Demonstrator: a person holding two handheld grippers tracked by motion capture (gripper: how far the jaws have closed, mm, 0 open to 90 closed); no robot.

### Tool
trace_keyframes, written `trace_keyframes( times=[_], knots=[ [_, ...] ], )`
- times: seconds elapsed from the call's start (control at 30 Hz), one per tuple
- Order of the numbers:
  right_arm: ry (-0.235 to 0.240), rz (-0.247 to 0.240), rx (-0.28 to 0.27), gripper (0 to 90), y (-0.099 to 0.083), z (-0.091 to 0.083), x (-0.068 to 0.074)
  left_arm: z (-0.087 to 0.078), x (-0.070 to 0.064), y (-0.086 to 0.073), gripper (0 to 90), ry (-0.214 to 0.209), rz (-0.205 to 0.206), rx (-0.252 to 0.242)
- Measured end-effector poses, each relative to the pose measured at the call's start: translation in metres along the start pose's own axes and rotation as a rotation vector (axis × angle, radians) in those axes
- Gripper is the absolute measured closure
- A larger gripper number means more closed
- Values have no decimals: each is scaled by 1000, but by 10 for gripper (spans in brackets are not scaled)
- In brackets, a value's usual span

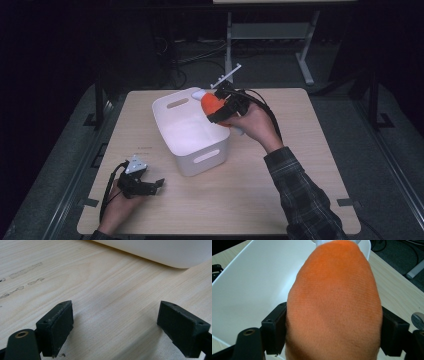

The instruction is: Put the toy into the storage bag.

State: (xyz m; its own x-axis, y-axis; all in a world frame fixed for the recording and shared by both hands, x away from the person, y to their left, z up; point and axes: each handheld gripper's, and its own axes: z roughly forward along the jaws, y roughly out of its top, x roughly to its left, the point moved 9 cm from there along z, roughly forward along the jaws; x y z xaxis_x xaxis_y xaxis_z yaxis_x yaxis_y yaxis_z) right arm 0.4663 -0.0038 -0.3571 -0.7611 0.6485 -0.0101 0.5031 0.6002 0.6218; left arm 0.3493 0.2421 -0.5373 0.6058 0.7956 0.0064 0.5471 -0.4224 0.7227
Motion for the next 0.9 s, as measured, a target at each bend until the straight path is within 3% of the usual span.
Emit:
trace_keyframes(
  times=[0.9],
  knots=[
    [14, 5, 43, 226, 25, 44, 26, 0, 0, 0, 129, 0, 3, 1]
  ],
)
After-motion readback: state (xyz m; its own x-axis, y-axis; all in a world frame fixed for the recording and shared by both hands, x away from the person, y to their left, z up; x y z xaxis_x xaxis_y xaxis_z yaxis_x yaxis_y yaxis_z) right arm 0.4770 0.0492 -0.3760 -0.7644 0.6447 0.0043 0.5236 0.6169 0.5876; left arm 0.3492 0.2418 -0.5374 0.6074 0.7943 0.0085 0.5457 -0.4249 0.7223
